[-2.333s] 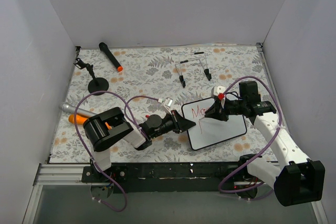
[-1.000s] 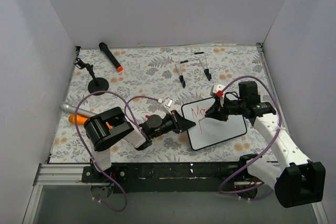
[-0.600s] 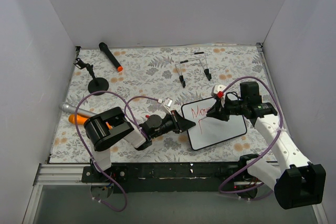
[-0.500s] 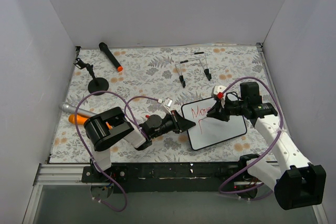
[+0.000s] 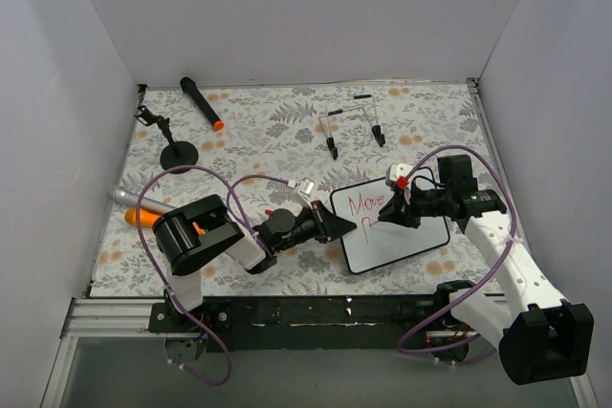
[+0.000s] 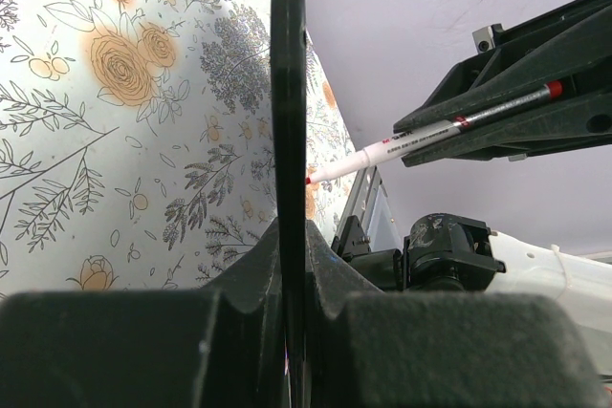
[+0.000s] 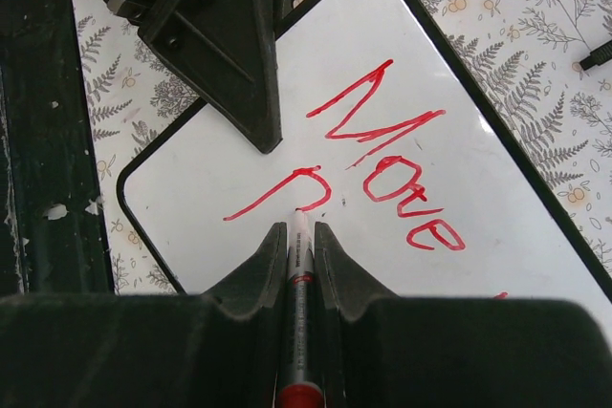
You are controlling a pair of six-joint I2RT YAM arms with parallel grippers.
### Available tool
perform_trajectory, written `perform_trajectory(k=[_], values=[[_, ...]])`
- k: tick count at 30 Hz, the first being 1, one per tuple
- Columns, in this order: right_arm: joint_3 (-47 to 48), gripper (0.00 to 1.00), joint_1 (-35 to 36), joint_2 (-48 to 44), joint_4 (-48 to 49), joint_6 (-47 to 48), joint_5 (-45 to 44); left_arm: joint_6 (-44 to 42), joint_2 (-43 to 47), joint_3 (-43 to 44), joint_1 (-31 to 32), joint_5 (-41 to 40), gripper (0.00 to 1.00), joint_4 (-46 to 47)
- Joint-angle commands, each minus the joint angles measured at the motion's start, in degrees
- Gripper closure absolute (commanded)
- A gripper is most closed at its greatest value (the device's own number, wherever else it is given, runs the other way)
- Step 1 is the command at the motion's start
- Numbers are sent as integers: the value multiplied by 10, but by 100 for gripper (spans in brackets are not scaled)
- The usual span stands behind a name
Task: Write a sentence on the whiteboard
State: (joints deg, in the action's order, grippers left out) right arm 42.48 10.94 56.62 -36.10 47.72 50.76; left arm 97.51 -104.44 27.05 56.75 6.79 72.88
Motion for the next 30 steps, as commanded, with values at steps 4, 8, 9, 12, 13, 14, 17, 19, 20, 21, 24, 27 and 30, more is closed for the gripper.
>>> perform_trajectory(k=[4, 8, 9, 12, 13, 14, 17, 19, 20, 21, 24, 27, 30], values=[[-3, 99, 0, 13, -25, 22, 25, -18, 13, 6, 5, 6, 100, 83], [1, 99, 4, 21, -23, 18, 35, -17, 12, 8, 6, 6, 100, 83], [2, 99, 5, 24, -22, 16, 36, -17, 12, 8, 6, 7, 100, 83], [7, 99, 7, 28, -12, 6, 38, -16, 11, 8, 5, 8, 100, 84], [8, 99, 7, 30, -10, 4, 41, -17, 11, 8, 6, 8, 100, 85], [10, 99, 7, 31, -6, -3, 42, -17, 10, 8, 6, 8, 100, 84], [20, 99, 8, 36, -4, -5, 50, -17, 12, 7, 6, 8, 100, 84], [30, 99, 7, 38, -15, -1, 62, -17, 11, 7, 6, 8, 100, 85], [35, 99, 7, 38, -20, 1, 66, -17, 11, 6, 5, 7, 100, 85], [39, 99, 6, 35, -22, 3, 69, -17, 10, 6, 6, 7, 100, 86], [55, 99, 0, 21, -35, 7, 70, -17, 11, 2, 5, 5, 100, 88], [60, 99, -11, 3, -38, 4, 67, -17, 12, -1, 5, 4, 100, 89], [49, 99, -23, -12, -38, 4, 64, -17, 12, -3, 6, 4, 100, 92]])
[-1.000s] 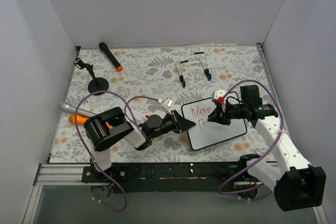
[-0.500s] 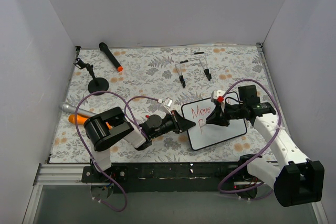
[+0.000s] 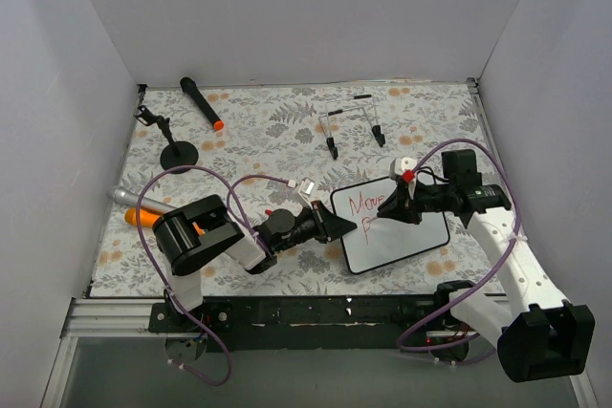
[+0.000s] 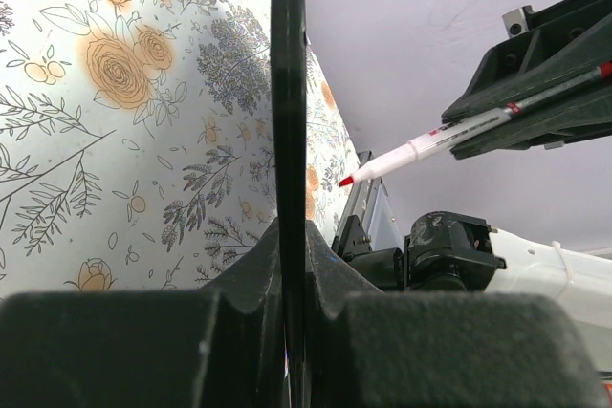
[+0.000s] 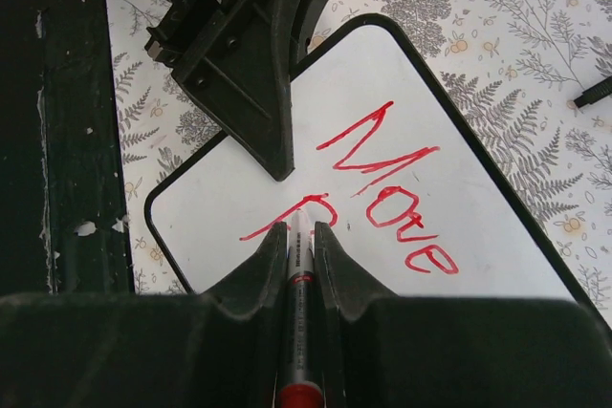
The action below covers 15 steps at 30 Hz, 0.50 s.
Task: Write a sentence on the whiteboard
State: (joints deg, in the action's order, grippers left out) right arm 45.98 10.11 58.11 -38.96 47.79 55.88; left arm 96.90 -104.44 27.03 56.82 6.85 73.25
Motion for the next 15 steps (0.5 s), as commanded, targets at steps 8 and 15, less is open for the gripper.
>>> perform_trajectory(k=[8, 15], values=[[1, 99, -76, -38, -22, 16, 30, -12, 13, -5, 5, 4, 100, 89], [-26, 99, -95, -27, -10, 28, 39, -11, 16, -6, 4, 4, 100, 90]])
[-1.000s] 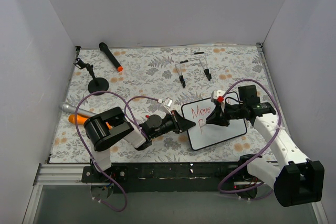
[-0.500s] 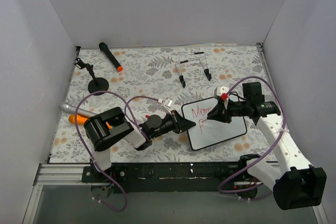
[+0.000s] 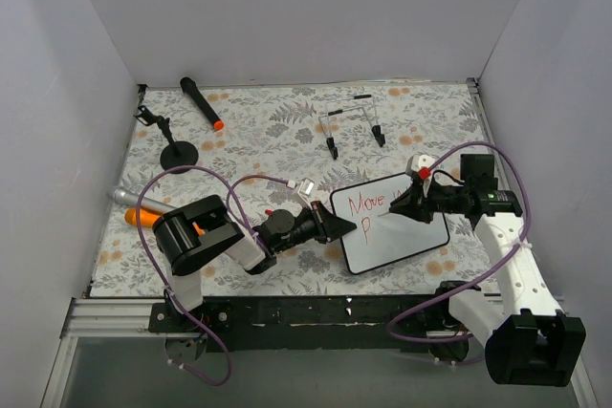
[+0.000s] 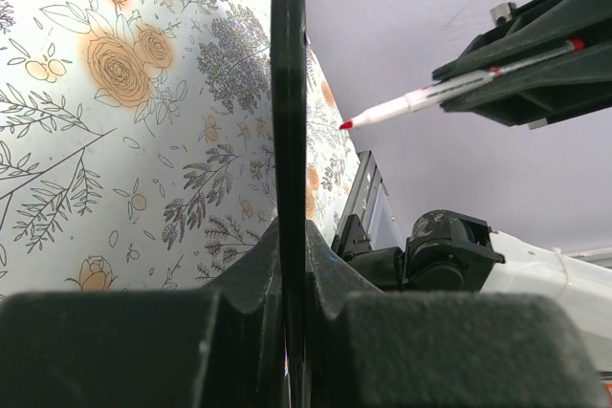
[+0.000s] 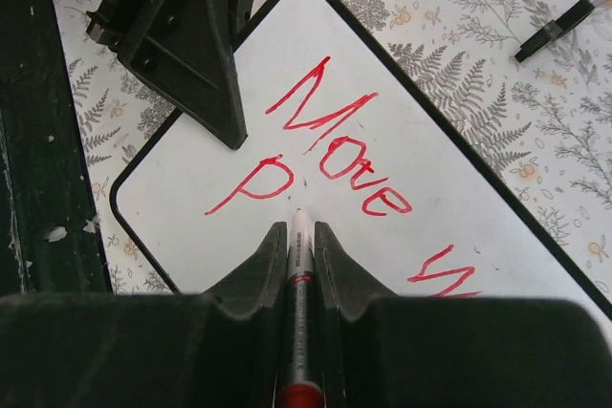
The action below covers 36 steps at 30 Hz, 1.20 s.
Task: Write a sentence on the whiteboard
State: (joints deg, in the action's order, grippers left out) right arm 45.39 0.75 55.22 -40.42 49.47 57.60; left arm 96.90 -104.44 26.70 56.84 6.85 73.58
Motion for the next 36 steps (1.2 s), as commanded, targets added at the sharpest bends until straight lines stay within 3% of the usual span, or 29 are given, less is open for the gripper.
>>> perform_trajectory(k=[1, 36], values=[[-28, 99, -1, 2, 10, 9, 23, -11, 15, -1, 4, 4, 100, 87], [-34, 99, 31, 44, 101, -63, 12, -11, 7, 7, 4, 10, 100, 83]])
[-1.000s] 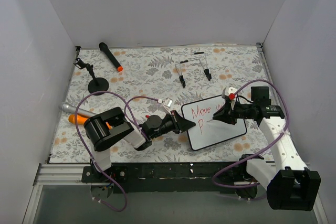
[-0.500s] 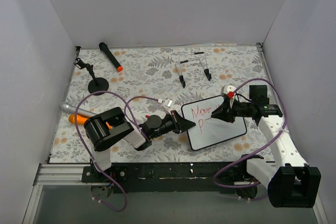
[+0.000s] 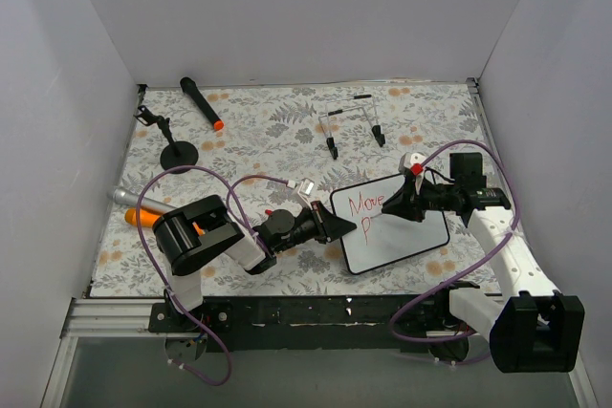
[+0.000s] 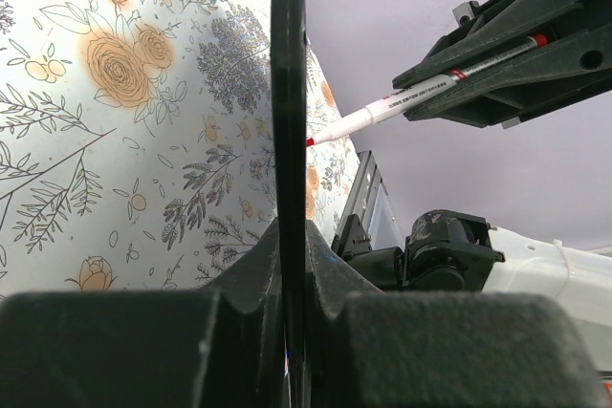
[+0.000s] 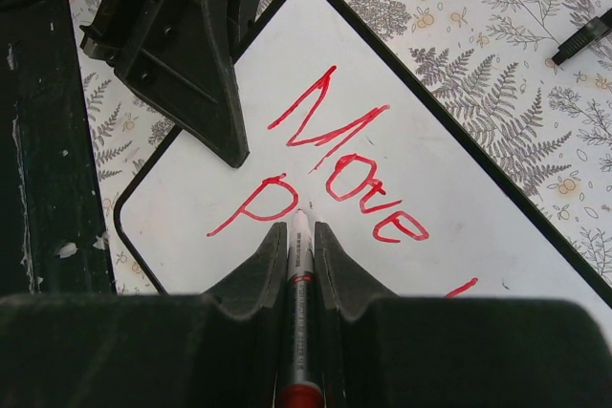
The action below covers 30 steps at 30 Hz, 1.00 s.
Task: Write a sentence on the whiteboard
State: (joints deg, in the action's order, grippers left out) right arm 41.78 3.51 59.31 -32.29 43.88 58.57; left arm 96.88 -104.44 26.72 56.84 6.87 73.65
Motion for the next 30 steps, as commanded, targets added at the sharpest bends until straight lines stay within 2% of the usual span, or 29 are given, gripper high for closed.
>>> perform_trajectory(k=[1, 23, 30], values=[[2, 99, 4, 3, 19, -8, -2, -11, 8, 8, 4, 9, 100, 83], [-9, 99, 4, -14, -80, 74, -35, -11, 9, 4, 4, 9, 100, 86], [-5, 99, 4, -15, -73, 64, -55, -12, 9, 4, 5, 9, 100, 86]])
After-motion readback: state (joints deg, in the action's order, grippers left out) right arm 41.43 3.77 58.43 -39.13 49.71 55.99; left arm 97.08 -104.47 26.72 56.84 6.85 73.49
